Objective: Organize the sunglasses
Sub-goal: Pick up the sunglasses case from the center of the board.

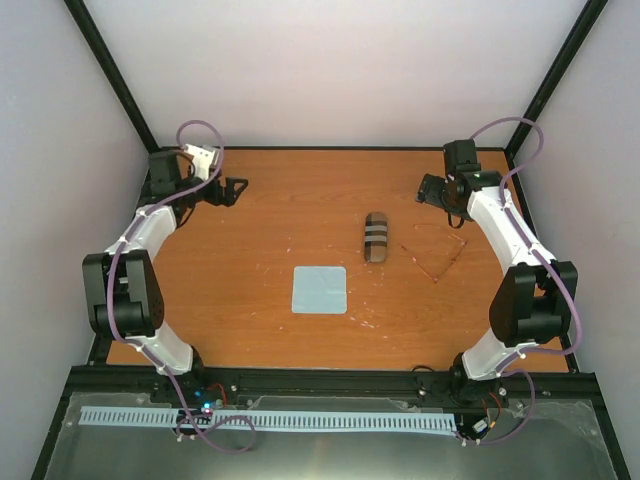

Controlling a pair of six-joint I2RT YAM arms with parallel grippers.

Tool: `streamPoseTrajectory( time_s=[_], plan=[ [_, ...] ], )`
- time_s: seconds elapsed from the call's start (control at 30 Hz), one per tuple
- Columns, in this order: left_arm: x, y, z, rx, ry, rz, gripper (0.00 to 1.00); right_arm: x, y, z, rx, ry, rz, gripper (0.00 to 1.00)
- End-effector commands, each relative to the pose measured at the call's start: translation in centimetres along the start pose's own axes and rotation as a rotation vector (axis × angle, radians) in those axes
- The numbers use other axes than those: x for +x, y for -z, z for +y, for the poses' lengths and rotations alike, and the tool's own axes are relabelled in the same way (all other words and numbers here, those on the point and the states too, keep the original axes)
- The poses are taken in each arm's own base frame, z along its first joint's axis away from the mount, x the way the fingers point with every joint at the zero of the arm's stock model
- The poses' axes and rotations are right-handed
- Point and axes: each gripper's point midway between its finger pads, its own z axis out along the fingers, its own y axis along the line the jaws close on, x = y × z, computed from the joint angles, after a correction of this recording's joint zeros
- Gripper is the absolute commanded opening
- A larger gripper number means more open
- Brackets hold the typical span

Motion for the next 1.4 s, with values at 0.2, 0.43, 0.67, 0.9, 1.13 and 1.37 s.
streamPoseTrajectory(
  time_s=[0.2,0.43,0.67,0.9,1.13,1.37],
  plan=[
    [1.7,-1.8,2.7,-0.109,0.112,0.176,0.97,3.3,-0.3,5.8,-0.298,0.051,0.149,0.95],
    [2.2,-1.3,4.0,-0.199,0.089,0.201,0.97,8.2,-3.4,8.2,-0.102,0.189,0.377,0.83],
    [2.5,-0.9,4.4,-0.232,0.062,0.217,0.99,10.0,-5.6,10.8,-0.089,0.234,0.447,0.84],
    [2.9,-1.1,4.8,-0.244,0.056,0.228,0.99,11.3,-6.6,11.5,0.025,0.335,0.488,0.89],
    [3.5,-1.3,4.9,-0.241,0.061,0.241,0.99,13.1,-7.5,12.5,0.059,0.356,0.518,0.89],
    [3.8,-1.4,5.0,-0.239,0.06,0.247,1.0,13.4,-8.2,11.7,0.124,0.366,0.527,0.86]
  ],
)
